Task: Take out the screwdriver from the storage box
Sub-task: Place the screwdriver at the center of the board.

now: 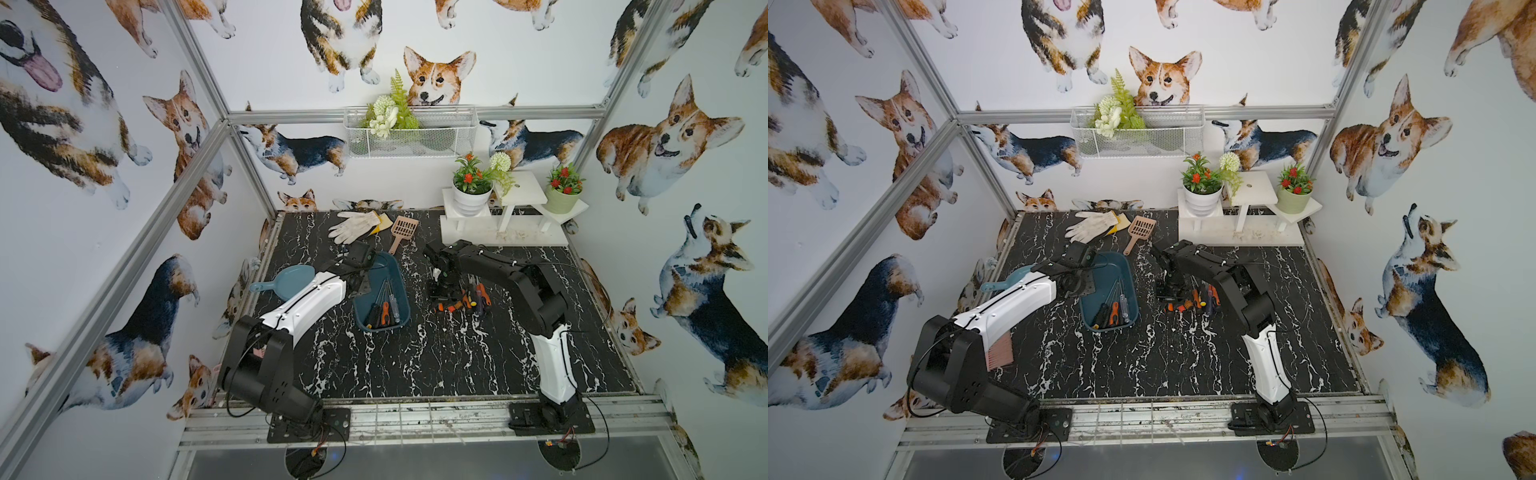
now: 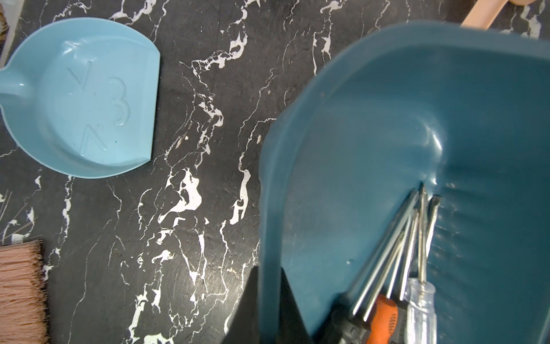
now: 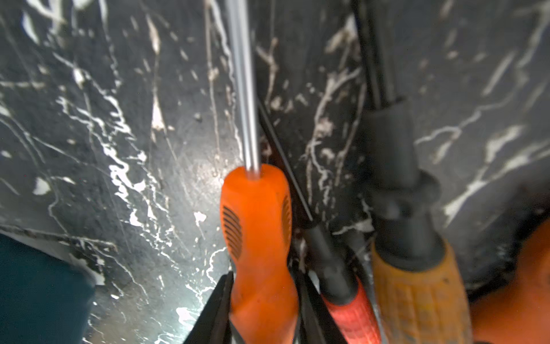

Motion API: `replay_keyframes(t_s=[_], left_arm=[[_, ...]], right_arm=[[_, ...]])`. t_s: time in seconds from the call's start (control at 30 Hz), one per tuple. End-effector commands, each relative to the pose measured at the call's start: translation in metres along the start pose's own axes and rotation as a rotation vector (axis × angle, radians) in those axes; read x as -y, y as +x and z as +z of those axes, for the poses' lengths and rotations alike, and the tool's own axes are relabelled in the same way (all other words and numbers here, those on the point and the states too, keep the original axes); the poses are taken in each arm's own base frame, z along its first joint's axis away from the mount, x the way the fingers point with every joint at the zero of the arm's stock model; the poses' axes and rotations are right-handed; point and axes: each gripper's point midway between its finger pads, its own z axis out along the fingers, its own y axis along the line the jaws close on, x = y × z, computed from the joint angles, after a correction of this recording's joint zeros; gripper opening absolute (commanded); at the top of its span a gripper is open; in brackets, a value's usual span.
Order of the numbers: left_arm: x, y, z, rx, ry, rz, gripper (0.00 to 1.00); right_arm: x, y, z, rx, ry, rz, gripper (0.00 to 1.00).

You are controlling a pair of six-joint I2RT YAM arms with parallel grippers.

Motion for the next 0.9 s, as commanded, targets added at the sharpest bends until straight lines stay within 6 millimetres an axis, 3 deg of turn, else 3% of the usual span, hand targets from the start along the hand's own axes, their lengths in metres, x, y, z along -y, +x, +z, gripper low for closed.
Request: replay_keyframes(t_s=[0.0, 0.27, 0.4, 0.63, 0.87], left_arm=[[0.004, -0.007, -0.001, 0.02, 0.017, -0.017, 0.0], [0.006, -0.007, 0.0, 0.018, 0.024, -0.019, 0.0], [0.008, -0.008, 0.001, 0.016, 0.028, -0.019, 0.0], [0.009, -0.011, 0.0, 0.019, 0.031, -0.02, 0.0], [0.014, -0.015, -0.001, 0.026, 0.046, -0.022, 0.0]], right_arm=[[0.036, -0.013, 0.004, 0.075, 0.152, 0.079, 0.0], [0.05, -0.018, -0.003, 0.079, 0.23, 0.029, 0.0], [0.047, -0.016, -0.001, 0.056, 0.216, 0.003, 0.05], [0.031, -0.014, -0.002, 0.032, 0.154, -0.024, 0.27], [0.016, -0.014, -0.018, 0.072, 0.136, -0.062, 0.41]])
